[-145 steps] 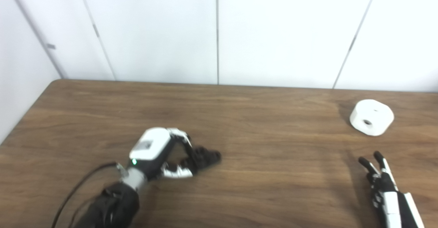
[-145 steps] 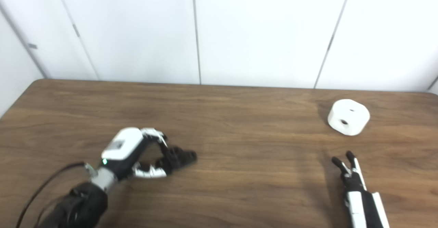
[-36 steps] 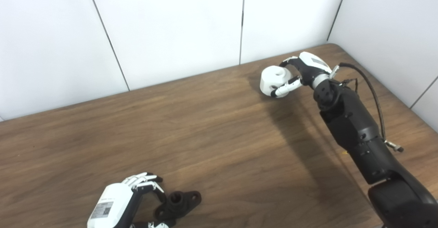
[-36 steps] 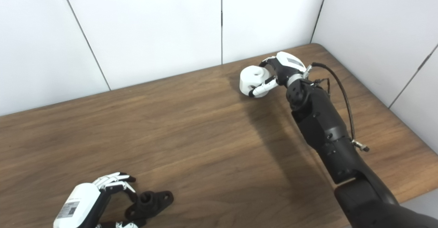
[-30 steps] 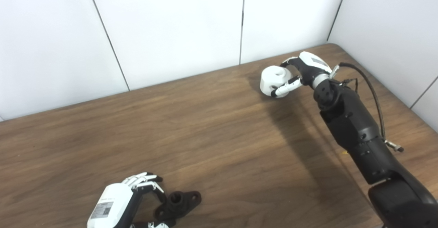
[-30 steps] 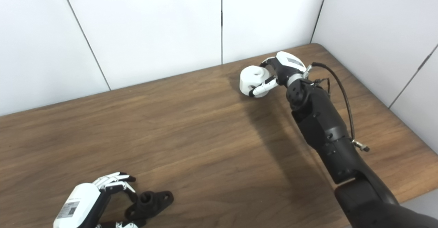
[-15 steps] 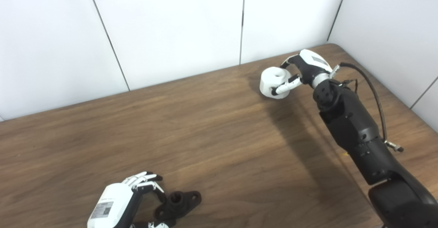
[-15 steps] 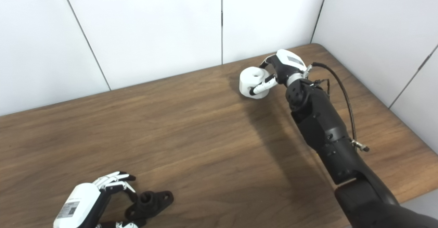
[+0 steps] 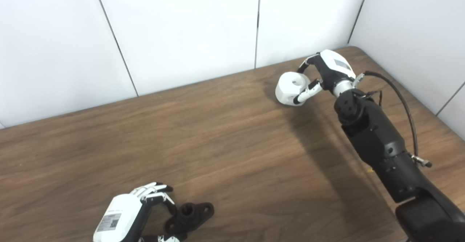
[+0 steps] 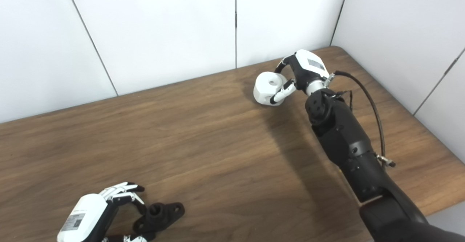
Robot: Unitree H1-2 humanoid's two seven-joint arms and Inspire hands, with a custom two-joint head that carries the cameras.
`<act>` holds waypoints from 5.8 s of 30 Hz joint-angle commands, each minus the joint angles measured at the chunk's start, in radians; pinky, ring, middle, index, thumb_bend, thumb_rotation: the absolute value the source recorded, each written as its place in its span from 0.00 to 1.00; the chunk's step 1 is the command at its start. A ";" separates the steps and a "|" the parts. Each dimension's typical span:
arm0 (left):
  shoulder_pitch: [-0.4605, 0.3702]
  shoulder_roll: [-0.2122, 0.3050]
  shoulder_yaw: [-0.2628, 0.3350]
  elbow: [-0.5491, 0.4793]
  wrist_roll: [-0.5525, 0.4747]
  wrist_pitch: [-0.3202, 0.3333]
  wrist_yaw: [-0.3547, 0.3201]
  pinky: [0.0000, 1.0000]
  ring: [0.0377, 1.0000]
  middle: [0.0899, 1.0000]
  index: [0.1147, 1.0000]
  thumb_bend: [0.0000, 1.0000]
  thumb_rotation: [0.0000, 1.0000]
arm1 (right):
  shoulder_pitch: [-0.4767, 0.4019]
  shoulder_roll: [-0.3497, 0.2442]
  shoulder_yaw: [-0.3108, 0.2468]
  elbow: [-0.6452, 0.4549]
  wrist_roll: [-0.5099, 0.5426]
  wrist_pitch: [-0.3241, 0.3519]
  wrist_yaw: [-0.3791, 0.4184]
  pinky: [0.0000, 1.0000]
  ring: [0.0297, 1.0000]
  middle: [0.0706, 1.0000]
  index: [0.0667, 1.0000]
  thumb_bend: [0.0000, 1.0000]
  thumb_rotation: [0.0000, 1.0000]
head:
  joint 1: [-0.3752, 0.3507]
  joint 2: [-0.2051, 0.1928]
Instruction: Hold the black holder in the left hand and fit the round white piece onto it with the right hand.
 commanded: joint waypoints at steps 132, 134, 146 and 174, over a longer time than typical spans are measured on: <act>-0.029 -0.167 -0.121 -0.054 0.258 0.179 -0.188 0.84 0.85 0.77 0.42 0.52 0.06 | 0.293 0.180 0.326 -0.874 -0.123 -0.031 0.623 1.00 0.97 0.80 0.61 1.00 0.42 | 0.334 0.181; -0.030 -0.166 -0.124 -0.055 0.263 0.178 -0.193 0.84 0.85 0.77 0.42 0.52 0.06 | 0.292 0.181 0.325 -0.873 -0.125 -0.031 0.629 1.00 0.97 0.81 0.63 1.00 0.43 | 0.334 0.181; -0.032 -0.164 -0.128 -0.060 0.277 0.191 -0.233 0.85 0.86 0.77 0.42 0.52 0.05 | 0.284 0.161 0.326 -0.875 -0.155 -0.030 0.690 1.00 1.00 0.87 0.80 1.00 0.46 | 0.334 0.181; -0.033 -0.152 -0.126 -0.051 0.277 0.194 -0.237 0.85 0.85 0.75 0.42 0.52 0.05 | 0.063 0.226 0.152 -0.969 -0.128 0.088 0.951 1.00 1.00 0.87 0.79 1.00 0.44 | 0.335 0.177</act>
